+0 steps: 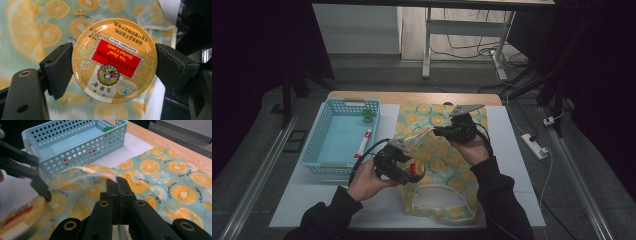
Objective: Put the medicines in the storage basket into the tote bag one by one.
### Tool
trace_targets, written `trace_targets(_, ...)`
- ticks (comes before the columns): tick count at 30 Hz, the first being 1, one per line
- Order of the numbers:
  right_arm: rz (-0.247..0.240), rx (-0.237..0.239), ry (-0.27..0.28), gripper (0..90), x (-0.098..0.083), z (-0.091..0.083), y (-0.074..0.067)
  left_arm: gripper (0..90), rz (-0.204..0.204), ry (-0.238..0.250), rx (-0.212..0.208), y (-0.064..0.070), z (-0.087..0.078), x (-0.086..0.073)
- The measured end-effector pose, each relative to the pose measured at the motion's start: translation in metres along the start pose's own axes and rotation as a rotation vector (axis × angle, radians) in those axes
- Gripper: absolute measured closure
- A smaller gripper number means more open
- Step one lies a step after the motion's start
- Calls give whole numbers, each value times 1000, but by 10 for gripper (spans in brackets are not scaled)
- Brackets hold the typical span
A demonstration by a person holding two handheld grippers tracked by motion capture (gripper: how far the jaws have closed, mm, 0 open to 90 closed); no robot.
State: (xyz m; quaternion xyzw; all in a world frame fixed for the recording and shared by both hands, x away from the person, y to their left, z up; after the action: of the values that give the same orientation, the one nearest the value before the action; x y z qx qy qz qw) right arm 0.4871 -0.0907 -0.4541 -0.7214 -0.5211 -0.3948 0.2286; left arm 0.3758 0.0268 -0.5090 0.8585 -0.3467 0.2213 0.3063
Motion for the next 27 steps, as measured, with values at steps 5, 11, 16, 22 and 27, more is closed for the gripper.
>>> trace_targets(5, -1, 2, -4, 900, 0, 2, -1, 202, 13, -7, -11, -3, 18, 8)
trace_targets(11, -5, -3, -7, 900, -1, 3, -1, 202, 22, -29, -13, -11, 40, 15)
trace_targets(16, -8, -5, -8, 900, 0, 3, -3, 202, -11, -31, 3, -28, 53, 20)
trace_targets(22, -8, -10, -17, 900, -2, 5, -2, 201, -35, -42, 63, -47, 63, 25)
trace_targets(27, -4, -16, -18, 900, -2, 7, -2, 201, -49, -46, 126, -62, 67, 29)
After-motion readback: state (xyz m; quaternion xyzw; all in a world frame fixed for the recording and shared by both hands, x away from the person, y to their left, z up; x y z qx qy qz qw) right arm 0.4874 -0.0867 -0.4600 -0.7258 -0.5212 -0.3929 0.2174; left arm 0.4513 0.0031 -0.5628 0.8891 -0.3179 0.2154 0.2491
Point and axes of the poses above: each handheld gripper's, and its own axes: z roughly forward along the jaws, x roughly out of its top, y roughly to its right, the point moved 8 cm from there along z, roughly forward along the jaws, and after that the axes turned 11 degrees about -z, right-handed, at the moved point
